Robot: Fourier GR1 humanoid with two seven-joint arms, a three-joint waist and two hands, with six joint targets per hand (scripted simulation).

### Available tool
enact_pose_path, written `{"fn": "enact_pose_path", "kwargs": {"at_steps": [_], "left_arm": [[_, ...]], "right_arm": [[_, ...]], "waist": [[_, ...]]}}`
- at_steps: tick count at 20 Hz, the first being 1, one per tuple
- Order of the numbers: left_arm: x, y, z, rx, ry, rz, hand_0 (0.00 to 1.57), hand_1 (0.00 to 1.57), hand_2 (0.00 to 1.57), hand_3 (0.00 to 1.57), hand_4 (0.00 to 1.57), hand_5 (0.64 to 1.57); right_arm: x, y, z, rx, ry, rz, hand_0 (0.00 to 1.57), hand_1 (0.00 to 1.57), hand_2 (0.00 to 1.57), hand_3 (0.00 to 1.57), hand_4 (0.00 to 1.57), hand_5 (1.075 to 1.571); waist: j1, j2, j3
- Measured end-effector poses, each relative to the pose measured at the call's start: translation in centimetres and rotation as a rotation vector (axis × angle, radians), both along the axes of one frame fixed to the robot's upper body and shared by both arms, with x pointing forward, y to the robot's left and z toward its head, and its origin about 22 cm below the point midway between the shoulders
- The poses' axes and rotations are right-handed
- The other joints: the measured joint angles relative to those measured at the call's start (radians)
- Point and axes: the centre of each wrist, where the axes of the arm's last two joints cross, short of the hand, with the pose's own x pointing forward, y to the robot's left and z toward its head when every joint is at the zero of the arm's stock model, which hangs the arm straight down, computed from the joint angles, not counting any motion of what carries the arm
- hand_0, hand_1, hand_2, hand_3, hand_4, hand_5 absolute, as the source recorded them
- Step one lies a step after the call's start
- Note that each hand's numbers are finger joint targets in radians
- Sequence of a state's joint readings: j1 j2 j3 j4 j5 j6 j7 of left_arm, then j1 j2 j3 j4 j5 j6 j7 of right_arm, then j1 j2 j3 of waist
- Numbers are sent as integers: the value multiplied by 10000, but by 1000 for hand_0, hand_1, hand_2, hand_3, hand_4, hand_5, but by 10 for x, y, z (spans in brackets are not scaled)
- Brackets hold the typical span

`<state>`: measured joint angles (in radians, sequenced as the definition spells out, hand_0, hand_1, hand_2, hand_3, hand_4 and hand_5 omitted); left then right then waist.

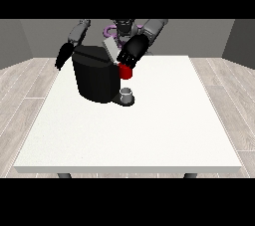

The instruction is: Insert the coffee pod into the coffee machine and close the lid

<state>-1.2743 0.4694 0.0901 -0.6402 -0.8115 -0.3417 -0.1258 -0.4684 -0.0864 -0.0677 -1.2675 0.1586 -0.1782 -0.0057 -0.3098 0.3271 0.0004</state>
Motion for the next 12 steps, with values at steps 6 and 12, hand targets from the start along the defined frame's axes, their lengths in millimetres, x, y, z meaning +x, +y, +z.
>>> {"fn": "enact_pose_path", "kwargs": {"at_steps": [6, 12], "left_arm": [[0, 5, -4, 491, -159, 16, 1115, 1115, 1136, 1016, 0, 1571], [0, 10, 3, 111, -719, -98, 1206, 1206, 1179, 956, 0, 1571]], "right_arm": [[0, 2, 4, 41, -25, 2, 0, 0, 0, 0, 0, 1571], [2, 4, 10, -2, -129, -18, 0, 0, 0, 0, 42, 1571]], "waist": [[-40, 107, 2], [-85, 318, 9]]}}
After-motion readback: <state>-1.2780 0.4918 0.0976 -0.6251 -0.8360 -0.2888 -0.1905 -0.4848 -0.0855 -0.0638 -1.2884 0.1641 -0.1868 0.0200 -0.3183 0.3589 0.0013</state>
